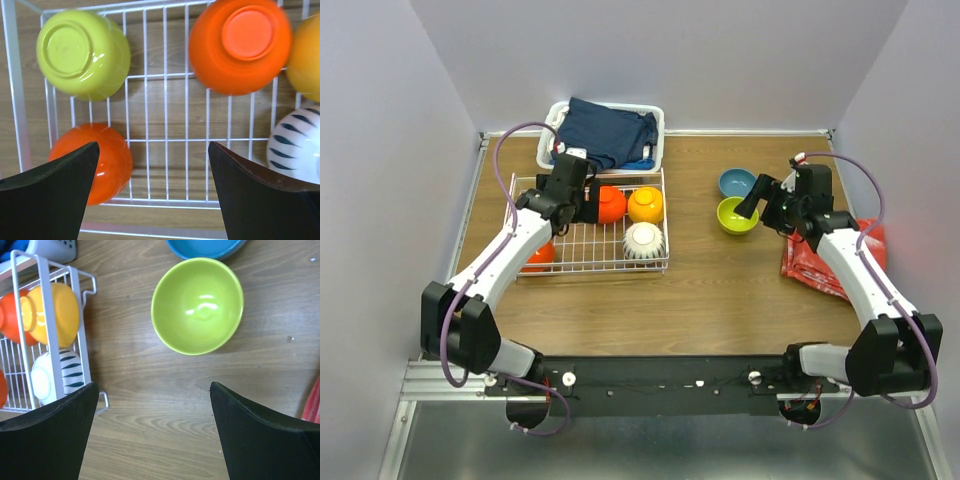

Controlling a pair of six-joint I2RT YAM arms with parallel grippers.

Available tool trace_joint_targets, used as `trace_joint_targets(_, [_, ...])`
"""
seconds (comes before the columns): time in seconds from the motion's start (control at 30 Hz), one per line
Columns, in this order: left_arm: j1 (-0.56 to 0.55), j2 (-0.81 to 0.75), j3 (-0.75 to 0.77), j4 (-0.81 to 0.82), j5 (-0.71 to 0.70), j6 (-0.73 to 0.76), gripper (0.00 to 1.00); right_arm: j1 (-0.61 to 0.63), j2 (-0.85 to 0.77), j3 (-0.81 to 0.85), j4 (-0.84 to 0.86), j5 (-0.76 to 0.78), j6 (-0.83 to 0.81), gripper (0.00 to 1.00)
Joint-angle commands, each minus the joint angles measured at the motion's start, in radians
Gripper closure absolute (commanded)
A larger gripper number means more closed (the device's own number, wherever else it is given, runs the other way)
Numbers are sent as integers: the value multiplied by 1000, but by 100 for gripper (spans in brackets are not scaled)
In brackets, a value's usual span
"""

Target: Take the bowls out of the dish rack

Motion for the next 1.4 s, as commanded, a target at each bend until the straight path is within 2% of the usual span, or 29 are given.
trace_joint_targets(0.0, [5, 26, 4, -116, -188, -64, 1, -2, -39, -48, 45, -83, -25, 0])
trace_joint_targets(0.23, [5, 33, -46, -228, -334, -121, 1, 4, -23, -73, 79, -152, -7, 0])
trace_joint_targets(0.5, [28, 29, -129, -210, -234, -168, 1, 31, 5, -73, 91, -152, -2, 0])
trace_joint_targets(0.67, [66, 24, -165, -126, -150, -162, 1, 35, -3, -75, 81, -134, -10, 0])
trace_joint_targets(0.8, [73, 82, -123, -92, -104, -141, 1, 34, -4, -76, 78, -134, -9, 0])
trace_joint_targets(1.03, [77, 159, -13, -46, -107, -77, 1, 34, -15, -70, 62, -118, -13, 0])
trace_joint_targets(1.2, [77, 152, 15, -10, -121, -17, 1, 35, -26, -79, 64, -114, -16, 0])
trace_joint_targets(1.37, [77, 103, 10, -50, -153, 28, 1, 34, -47, -87, 58, -109, -21, 0])
